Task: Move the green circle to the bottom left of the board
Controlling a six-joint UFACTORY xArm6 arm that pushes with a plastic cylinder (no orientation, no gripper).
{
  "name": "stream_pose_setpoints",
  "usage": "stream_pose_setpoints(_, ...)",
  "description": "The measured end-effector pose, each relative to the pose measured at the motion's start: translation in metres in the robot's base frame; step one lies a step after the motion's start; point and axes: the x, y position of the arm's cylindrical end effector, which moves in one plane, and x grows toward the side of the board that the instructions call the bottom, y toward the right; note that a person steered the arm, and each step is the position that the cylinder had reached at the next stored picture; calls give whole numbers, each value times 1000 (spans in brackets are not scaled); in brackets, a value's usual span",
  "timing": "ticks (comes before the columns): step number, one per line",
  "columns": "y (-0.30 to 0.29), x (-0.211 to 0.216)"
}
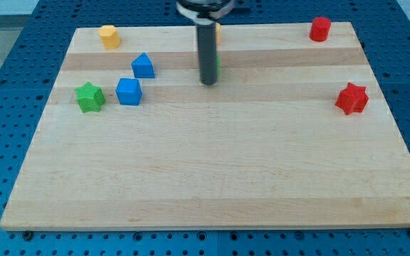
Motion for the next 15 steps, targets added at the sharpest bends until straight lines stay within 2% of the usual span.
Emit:
stream_pose_setpoints(2,25,-66)
stream_pose_setpoints(4,2,-76)
stream_pose_setpoints(7,-37,-25)
stream_pose_setpoints(9,-72,-17)
stream_pose_setpoints(11,-76,11)
stream_pose_setpoints(14,-76,28)
stream_pose_setpoints(15,-76,53)
